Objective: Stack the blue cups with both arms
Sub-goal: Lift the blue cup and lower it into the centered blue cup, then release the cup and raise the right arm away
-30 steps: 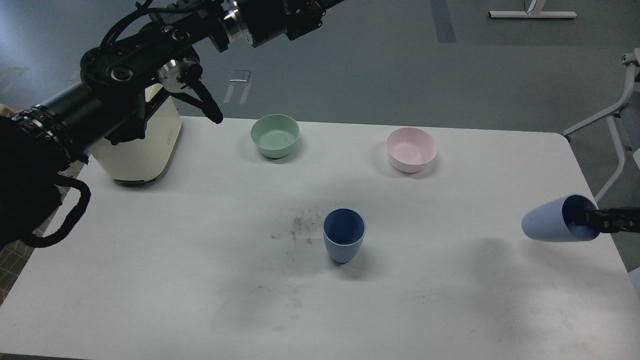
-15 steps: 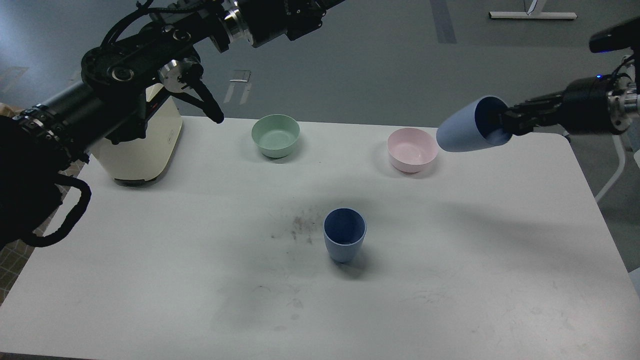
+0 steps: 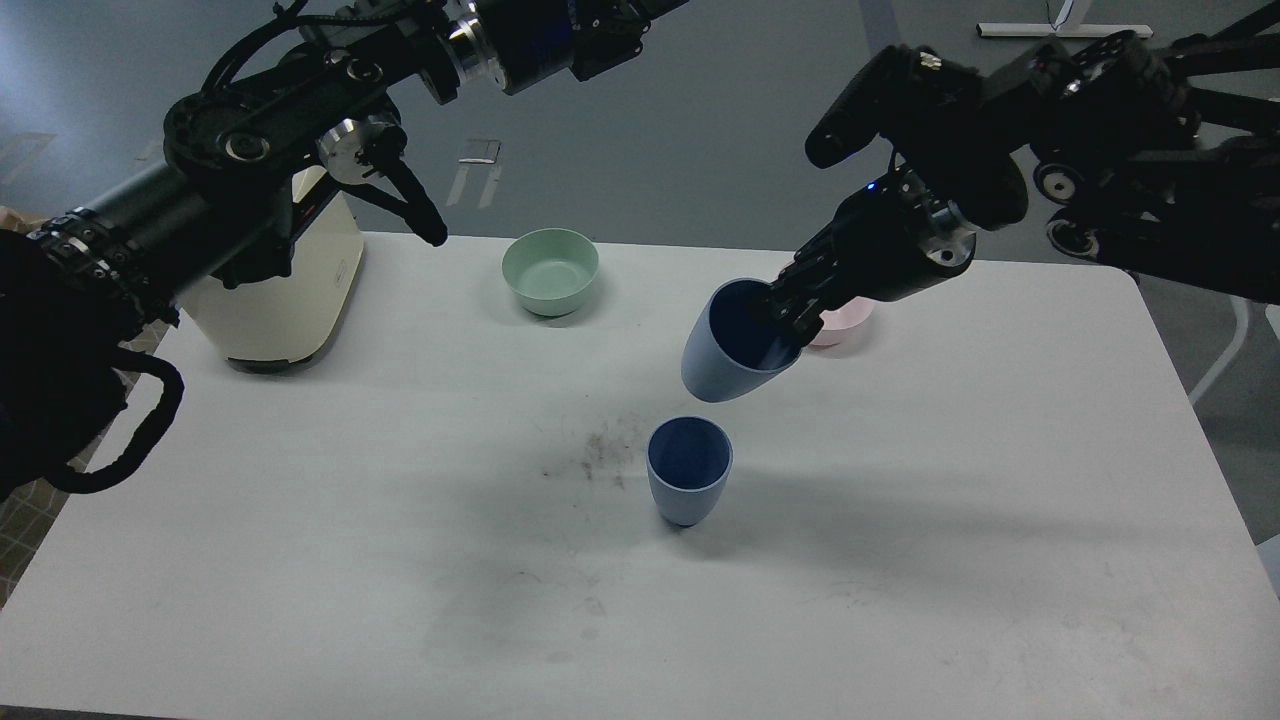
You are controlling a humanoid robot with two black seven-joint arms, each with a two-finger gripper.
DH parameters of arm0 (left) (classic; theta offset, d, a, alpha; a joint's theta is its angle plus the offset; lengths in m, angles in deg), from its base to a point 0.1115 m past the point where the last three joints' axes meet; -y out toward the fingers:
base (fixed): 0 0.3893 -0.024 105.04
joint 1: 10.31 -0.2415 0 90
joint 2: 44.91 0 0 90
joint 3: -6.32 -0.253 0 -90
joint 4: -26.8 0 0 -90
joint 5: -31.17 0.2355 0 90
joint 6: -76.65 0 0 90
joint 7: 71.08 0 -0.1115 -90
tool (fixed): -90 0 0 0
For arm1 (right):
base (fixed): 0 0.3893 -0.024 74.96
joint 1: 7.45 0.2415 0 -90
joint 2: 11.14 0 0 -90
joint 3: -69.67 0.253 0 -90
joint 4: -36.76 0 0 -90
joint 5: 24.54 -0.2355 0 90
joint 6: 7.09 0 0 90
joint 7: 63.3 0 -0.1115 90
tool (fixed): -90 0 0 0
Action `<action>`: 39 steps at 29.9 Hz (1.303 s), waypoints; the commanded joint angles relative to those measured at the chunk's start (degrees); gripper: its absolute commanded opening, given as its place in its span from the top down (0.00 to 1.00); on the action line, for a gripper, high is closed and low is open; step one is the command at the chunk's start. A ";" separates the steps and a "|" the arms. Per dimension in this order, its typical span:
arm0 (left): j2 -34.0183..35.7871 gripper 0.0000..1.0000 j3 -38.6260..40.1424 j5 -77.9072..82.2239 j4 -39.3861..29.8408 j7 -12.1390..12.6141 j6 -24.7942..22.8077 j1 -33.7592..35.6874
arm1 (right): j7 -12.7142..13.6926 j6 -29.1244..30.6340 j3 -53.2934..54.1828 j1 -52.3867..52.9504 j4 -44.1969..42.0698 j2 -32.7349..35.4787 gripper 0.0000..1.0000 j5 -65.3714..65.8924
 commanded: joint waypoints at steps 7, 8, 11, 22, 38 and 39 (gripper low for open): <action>0.59 0.05 0.15 -0.06 -0.09 -0.09 -0.10 -0.08 | -0.09 -0.01 -4.02 0.99 -0.06 -5.67 1.00 -1.75; 0.59 0.05 0.15 -0.06 -0.01 -0.09 -0.10 -0.08 | -0.09 -0.01 -4.37 0.99 -0.06 -6.02 1.00 -1.75; 0.68 0.05 0.15 -0.06 -0.09 -0.09 -0.10 -0.08 | -0.18 -0.01 -4.73 0.90 -0.23 -6.64 1.00 -1.75; 0.86 0.05 0.32 -0.15 -0.09 -0.18 -0.10 -0.08 | -0.09 -0.01 -4.90 0.20 -0.50 -7.69 1.00 -1.75; 1.56 0.05 0.24 -0.15 -0.09 -0.18 -0.10 -0.08 | 0.00 -0.01 -5.70 -0.24 -0.93 -7.69 0.54 -2.54; 1.56 0.05 0.24 -0.15 -0.09 -0.18 -0.10 -0.08 | -0.09 -0.01 -5.61 -0.24 -1.37 -7.61 0.51 -2.63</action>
